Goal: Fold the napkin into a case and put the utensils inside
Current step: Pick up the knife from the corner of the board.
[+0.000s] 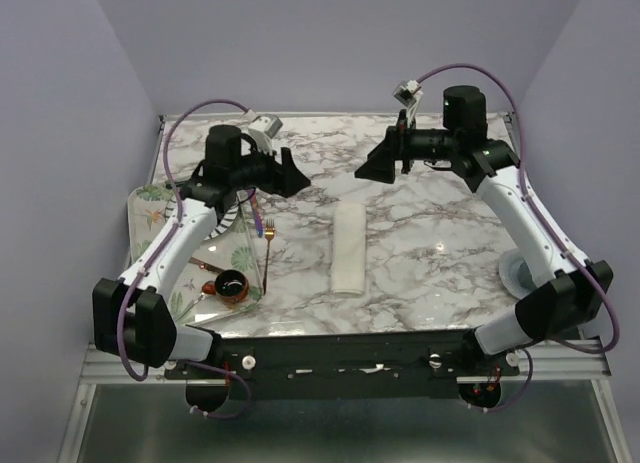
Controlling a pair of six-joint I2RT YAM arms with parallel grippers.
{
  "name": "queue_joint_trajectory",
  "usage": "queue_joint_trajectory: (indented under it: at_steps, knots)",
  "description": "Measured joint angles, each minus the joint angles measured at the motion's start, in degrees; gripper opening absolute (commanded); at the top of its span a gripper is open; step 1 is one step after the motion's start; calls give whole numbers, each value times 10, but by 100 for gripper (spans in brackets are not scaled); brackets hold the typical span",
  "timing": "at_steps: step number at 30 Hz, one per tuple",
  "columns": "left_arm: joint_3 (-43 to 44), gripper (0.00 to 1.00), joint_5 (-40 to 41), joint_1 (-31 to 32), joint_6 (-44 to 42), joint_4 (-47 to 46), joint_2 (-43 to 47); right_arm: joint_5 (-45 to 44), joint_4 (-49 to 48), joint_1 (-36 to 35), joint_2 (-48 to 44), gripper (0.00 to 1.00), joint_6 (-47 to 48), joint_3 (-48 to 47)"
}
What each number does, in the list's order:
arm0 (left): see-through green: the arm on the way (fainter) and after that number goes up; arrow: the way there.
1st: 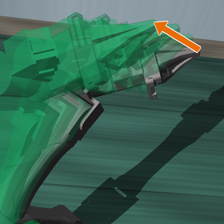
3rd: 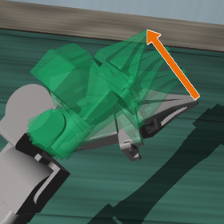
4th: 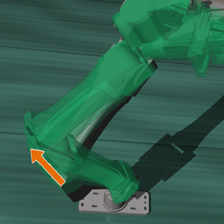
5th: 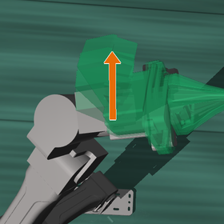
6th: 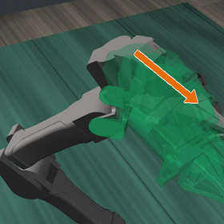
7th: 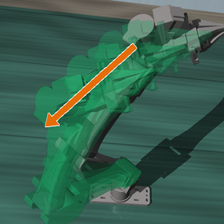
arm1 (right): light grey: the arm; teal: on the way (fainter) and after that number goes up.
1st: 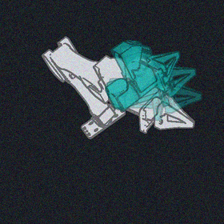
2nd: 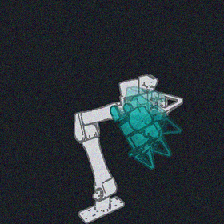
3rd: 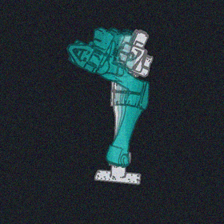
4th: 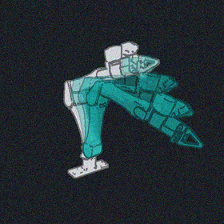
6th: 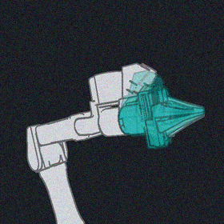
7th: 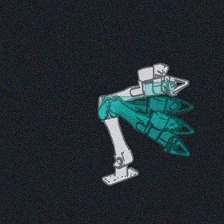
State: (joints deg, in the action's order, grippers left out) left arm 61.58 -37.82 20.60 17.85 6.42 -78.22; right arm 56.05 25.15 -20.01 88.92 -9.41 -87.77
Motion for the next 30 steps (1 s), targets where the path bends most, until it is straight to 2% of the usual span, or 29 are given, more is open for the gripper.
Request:
queue_joint_trajectory:
  at_steps: [3,4,7,10,17,20,23,30]
  knots:
    - [70,63,80,-59,-60,101,4,-74,39,3,-53,100,59,-3]
    - [90,51,119,-66,-74,133,4,-106,51,3,-68,100,74,0]
    - [134,38,187,-73,-108,202,-3,-187,83,3,-102,100,107,5]
    - [146,38,235,-78,-123,270,-28,-229,108,3,-124,100,145,29]
    - [51,38,301,-86,-102,374,-94,-275,155,15,-153,100,193,141]
    - [46,38,320,-89,-90,390,-113,-284,161,26,-153,100,202,164]
    - [77,40,341,-90,-74,396,-143,-289,165,32,-153,100,207,170]
    - [229,45,382,-94,-42,380,-280,-303,165,38,-153,100,211,170]
